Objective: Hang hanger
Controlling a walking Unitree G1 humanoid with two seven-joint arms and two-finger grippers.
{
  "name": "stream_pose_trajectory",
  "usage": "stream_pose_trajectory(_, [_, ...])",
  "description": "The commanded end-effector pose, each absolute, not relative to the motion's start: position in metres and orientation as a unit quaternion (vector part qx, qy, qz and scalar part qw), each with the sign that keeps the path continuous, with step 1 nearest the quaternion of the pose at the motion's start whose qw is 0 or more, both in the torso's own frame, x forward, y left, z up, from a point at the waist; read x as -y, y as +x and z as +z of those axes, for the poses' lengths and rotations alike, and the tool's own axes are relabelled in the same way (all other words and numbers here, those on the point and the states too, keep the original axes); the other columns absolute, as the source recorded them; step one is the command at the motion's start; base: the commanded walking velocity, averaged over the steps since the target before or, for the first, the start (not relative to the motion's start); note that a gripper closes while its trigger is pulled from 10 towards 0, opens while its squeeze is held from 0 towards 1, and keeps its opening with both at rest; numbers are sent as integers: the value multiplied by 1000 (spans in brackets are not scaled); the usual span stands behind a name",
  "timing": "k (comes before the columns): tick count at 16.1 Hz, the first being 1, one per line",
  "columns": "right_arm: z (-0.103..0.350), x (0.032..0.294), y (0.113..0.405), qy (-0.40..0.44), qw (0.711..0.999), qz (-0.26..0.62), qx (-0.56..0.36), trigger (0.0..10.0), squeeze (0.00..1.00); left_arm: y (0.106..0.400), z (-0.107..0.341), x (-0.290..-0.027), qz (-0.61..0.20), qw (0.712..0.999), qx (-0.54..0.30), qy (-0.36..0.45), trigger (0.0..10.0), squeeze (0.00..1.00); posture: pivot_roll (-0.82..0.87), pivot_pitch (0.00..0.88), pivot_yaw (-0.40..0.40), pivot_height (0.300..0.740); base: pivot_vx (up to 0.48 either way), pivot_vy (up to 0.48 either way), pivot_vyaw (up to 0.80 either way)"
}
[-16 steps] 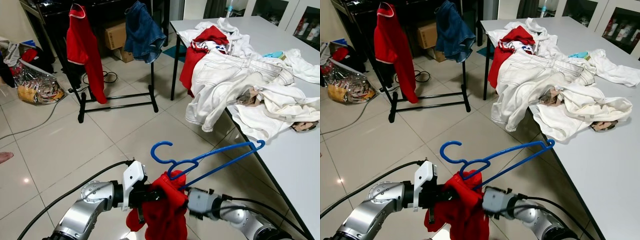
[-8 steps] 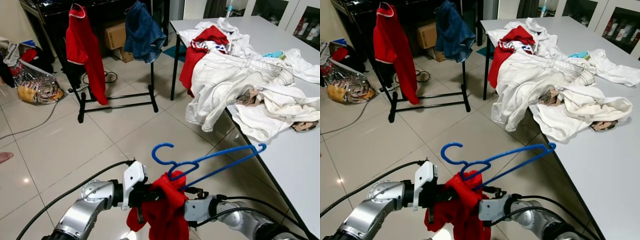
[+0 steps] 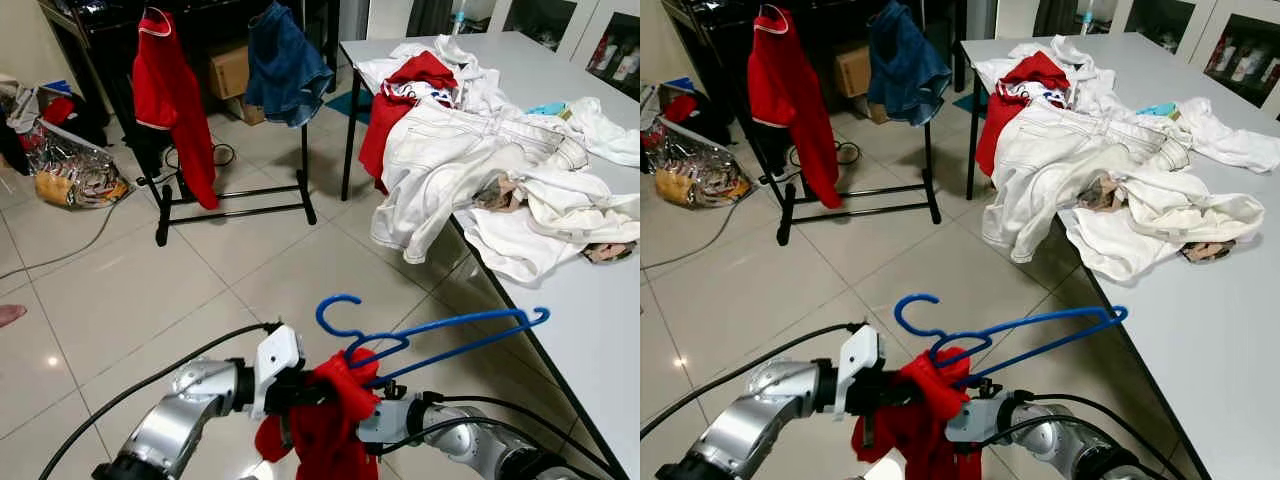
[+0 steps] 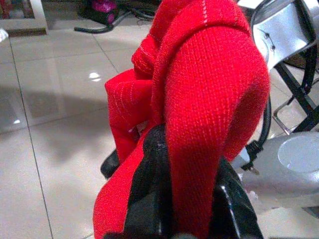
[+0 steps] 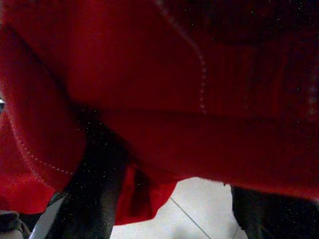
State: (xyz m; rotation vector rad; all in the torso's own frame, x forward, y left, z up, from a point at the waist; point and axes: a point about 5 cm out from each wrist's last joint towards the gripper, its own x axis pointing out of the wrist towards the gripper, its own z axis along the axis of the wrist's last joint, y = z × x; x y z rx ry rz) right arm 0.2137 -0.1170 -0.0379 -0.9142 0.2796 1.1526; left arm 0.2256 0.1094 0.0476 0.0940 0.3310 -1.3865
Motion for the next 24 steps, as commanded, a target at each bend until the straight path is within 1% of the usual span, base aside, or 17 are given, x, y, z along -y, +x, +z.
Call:
stream_pose_trajectory(1, [-37, 116, 214, -405, 740, 523, -126, 10000, 0, 230, 52, -107, -646, 749, -139, 56, 10000, 0, -147, 0, 44, 740, 0, 0, 0])
stream_pose_trajectory(5, [-38, 115, 212, -359, 765, 515, -143, 10000, 0, 233, 54, -101, -653, 743, -131, 63, 10000, 0, -148, 0, 47, 740, 0, 0, 0])
stream_pose_trajectory(6, [-37, 111, 209, -309, 778, 526, -149, 0, 0, 234, 54, -101, -654, 743, -129, 64, 10000, 0, -148, 0, 47, 740, 0, 0, 0])
stream_pose_trajectory(9, [-36, 107, 205, -246, 790, 538, -159, 0, 0, 234, 54, -102, -654, 743, -129, 64, 10000, 0, -144, 0, 49, 740, 0, 0, 0])
stream_pose_trajectory(13, [-32, 109, 205, -204, 804, 536, -157, 0, 0, 234, 54, -103, -653, 744, -129, 65, 10000, 0, -142, 0, 49, 740, 0, 0, 0])
stream_pose_trajectory(17, [-26, 119, 215, -131, 847, 491, -157, 0, 0, 235, 53, -104, -650, 746, -127, 67, 10000, 0, -145, 0, 49, 740, 0, 0, 0])
stream_pose_trajectory(21, [-24, 123, 216, -94, 858, 480, -158, 0, 0, 236, 53, -104, -647, 749, -126, 68, 10000, 0, -145, 0, 49, 740, 0, 0, 0])
stream_pose_trajectory(24, [-19, 129, 223, -56, 877, 453, -149, 0, 0, 237, 54, -106, -645, 751, -126, 70, 10000, 0, -146, 0, 49, 740, 0, 0, 0])
